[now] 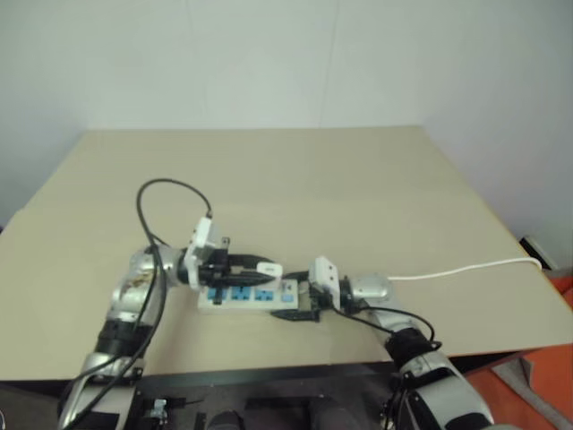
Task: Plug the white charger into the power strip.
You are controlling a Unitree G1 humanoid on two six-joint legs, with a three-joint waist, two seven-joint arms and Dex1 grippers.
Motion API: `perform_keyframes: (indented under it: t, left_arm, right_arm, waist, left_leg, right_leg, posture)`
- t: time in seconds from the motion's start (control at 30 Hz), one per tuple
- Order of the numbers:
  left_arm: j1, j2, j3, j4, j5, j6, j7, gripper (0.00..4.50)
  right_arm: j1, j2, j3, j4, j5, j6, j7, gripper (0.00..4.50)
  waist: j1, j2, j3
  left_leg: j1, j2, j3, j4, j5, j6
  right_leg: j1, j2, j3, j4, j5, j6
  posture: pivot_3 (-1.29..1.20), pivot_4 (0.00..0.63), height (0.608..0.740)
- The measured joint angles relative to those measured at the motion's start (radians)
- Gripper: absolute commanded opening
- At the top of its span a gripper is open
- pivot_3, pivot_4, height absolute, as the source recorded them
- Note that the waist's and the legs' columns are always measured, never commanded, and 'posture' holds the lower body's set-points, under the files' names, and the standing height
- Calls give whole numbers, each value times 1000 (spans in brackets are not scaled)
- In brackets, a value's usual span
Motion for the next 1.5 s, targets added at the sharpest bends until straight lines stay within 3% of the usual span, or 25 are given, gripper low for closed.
perform_keyframes:
  t: [1.0,1.5]
  left_arm:
    - [77,-14,-21,64,41,-135,39,996]
    - [94,52,-45,139,35,-263,-2,996]
  right_arm:
    - [0,-3,3,-7,-9,19,1,3448]
    - [0,8,33,-12,-11,37,-18,3448]
  waist:
    - [2,0,0]
    - [-7,2,-5]
  left_leg:
    - [3,0,0,-1,0,0]
    - [9,1,1,-4,-1,1]
  right_leg:
    - [4,0,0,-2,0,0]
    - [6,2,2,-1,-2,-2]
  posture:
    - [0,150,740]
    - [0,150,740]
